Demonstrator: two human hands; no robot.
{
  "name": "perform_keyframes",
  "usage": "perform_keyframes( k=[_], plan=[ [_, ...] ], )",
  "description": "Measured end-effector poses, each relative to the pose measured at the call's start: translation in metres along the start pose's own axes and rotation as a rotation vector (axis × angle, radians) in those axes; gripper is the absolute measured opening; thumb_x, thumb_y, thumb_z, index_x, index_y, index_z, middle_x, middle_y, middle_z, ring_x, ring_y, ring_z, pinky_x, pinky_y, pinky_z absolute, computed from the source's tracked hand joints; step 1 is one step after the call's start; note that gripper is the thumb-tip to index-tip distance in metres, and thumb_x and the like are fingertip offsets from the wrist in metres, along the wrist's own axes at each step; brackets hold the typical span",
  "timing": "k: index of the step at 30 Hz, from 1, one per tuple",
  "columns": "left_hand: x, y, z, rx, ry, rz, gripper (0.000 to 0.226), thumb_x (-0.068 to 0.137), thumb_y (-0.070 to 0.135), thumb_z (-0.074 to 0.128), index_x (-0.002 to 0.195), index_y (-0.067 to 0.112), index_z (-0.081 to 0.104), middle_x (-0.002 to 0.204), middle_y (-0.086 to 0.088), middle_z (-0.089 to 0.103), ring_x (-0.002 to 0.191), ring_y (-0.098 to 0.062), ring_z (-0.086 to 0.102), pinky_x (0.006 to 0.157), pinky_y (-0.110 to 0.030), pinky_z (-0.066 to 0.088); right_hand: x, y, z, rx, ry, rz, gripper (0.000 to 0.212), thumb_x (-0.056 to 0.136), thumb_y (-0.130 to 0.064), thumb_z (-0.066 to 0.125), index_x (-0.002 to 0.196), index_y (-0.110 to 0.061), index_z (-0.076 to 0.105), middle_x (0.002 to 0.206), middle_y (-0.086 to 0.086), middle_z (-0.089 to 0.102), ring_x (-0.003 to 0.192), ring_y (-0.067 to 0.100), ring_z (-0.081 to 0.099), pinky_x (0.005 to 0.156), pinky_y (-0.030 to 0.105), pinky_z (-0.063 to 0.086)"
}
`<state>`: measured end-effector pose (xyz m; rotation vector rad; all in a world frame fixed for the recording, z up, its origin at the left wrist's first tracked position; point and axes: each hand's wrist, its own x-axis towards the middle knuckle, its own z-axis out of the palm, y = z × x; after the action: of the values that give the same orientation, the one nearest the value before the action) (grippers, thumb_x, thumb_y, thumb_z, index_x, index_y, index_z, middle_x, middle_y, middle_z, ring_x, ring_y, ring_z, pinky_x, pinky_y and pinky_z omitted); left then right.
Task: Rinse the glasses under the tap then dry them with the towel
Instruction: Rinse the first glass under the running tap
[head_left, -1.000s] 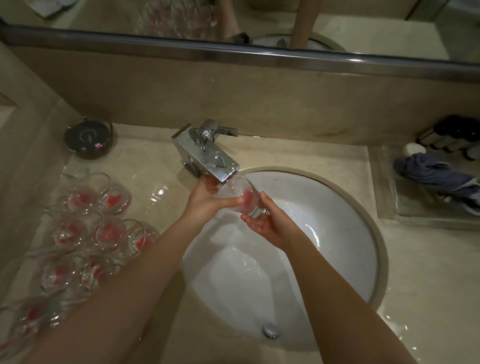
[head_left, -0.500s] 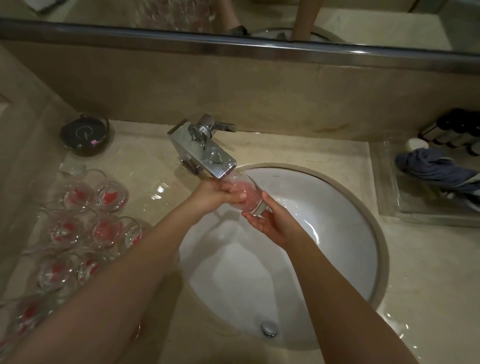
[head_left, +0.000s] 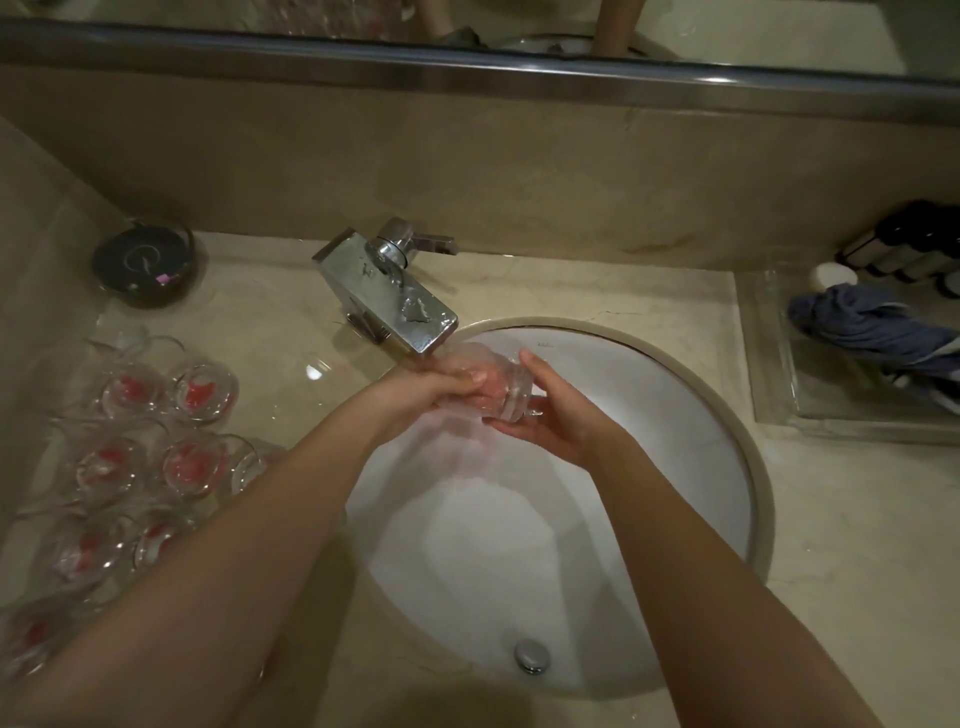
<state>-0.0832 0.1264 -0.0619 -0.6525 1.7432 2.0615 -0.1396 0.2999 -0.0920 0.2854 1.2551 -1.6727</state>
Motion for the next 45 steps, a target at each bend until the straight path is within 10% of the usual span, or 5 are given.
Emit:
perform_keyframes(
  k=[7,17,23,29,45],
  plan=[
    [0.001,-0.009,-0.001,-0.12,-0.036,-0.102,0.036,0.09,0.024,0.06,0.123,0.01,0.064,0.114,-0.009,0.069,0.094,-0.017,0.071,0.092,-0.033,0.05,0.0,-0.018,0.006,-0.257,0.03,-0.009,0.037,0.09,-0.023,0.067,0.122,-0.008,0.056,0.1,0.011,0.061,0.066,0.015,0.063,0.054,0.021,0.05],
    [-0.003,-0.016,0.0,-0.097,0.029,-0.1,0.018,0.094,0.012,0.057,0.103,0.021,0.069,0.092,0.006,0.076,0.093,-0.011,0.07,0.091,-0.036,0.043,0.006,-0.022,0.006,-0.385,0.083,0.092,0.047,0.09,-0.053,0.056,0.083,-0.007,0.067,0.077,0.01,0.067,0.065,0.02,0.067,0.059,0.023,0.055],
    [-0.003,-0.014,-0.003,-0.237,0.041,-0.119,0.018,0.095,0.014,0.055,0.108,0.02,0.064,0.093,0.006,0.076,0.095,-0.009,0.069,0.096,-0.045,0.046,0.009,-0.017,0.001,-0.314,-0.044,-0.07,0.045,0.08,0.001,0.072,0.118,-0.018,0.057,0.107,0.006,0.062,0.079,0.018,0.066,0.068,0.026,0.052],
    [-0.008,-0.016,-0.001,-0.152,0.059,-0.075,0.018,0.09,0.012,0.06,0.106,0.018,0.067,0.094,0.006,0.076,0.093,-0.009,0.071,0.091,-0.036,0.044,0.007,-0.023,0.007,-0.313,-0.021,0.081,0.047,0.09,-0.048,0.059,0.107,-0.005,0.067,0.095,0.014,0.069,0.081,0.024,0.072,0.071,0.027,0.06],
    [-0.004,-0.033,-0.004,-0.261,0.137,0.065,0.034,0.07,0.019,0.066,0.102,0.007,0.068,0.077,0.0,0.074,0.07,-0.011,0.071,0.07,-0.029,0.055,0.023,-0.004,-0.002,-0.423,-0.147,-0.142,0.026,0.088,-0.013,0.067,0.114,-0.016,0.061,0.104,0.012,0.063,0.087,0.019,0.068,0.076,0.028,0.057]
  ],
)
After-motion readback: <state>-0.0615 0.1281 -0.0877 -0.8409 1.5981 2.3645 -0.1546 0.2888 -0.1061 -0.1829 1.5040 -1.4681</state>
